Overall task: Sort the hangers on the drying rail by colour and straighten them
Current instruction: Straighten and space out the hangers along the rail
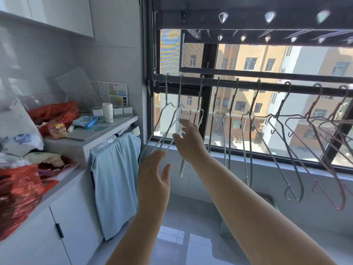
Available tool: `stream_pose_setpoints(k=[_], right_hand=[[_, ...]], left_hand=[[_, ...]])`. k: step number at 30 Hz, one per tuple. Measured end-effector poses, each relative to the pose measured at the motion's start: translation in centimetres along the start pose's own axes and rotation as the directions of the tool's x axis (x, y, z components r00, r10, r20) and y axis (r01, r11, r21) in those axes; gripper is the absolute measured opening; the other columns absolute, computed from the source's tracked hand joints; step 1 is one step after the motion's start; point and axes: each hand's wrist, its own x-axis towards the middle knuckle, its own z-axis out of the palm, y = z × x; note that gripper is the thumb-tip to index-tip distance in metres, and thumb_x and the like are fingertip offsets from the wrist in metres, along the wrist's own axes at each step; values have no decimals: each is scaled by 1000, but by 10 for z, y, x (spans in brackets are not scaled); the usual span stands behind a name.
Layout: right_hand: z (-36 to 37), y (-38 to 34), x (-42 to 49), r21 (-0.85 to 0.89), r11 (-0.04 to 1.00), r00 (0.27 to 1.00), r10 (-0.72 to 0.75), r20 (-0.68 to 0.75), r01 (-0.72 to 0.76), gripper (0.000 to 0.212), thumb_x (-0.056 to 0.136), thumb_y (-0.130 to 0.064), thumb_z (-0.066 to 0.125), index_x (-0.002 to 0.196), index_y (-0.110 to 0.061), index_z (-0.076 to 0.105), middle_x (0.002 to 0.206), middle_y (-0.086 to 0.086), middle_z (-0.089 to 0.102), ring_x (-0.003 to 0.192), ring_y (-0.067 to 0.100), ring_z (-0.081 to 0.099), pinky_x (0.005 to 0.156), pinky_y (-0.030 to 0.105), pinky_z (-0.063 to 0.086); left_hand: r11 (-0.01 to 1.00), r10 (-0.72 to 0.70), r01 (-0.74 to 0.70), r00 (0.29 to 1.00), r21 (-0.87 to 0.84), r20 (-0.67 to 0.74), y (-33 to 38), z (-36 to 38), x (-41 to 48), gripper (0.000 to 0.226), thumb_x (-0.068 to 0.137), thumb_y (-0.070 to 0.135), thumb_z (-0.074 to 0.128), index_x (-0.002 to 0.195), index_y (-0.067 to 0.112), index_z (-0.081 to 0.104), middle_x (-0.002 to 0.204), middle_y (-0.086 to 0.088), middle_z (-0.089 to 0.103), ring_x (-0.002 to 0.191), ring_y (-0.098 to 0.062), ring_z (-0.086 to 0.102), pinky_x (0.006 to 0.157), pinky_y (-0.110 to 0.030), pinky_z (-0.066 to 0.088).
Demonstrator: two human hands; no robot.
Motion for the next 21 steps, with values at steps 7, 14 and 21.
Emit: stream_pose_setpoints(k=[7, 14, 21], right_hand=[[34, -6, 6, 47, 969, 957, 232, 174, -243, 36, 91, -10, 47, 123, 5, 41, 120, 26, 54, 76, 21, 52, 69, 34, 49], [45, -1, 9, 234, 921, 945, 272, 183, -311, 32, 81, -1, 58, 113, 2, 51, 88, 7, 58, 85, 23, 59, 76, 35, 53], [33, -5, 10, 428, 797, 904, 355, 238, -425, 38, 90, 7, 44, 127, 2, 37, 77, -1, 49, 86, 18, 56, 101, 39, 45]], left_hand=[[965, -259, 261, 949, 13, 180, -15, -5, 6, 33, 87, 9, 55, 119, 11, 57, 108, -5, 67, 99, -23, 63, 84, -30, 47], [984, -179, 180, 971, 7, 157, -18, -2, 6, 37, 85, 5, 59, 120, 18, 58, 79, -5, 73, 71, -17, 64, 68, -13, 36], [981, -183, 193, 968, -38, 172, -10, 2, 7, 38, 85, 8, 59, 120, 21, 57, 79, -8, 73, 65, -18, 63, 60, -15, 37]])
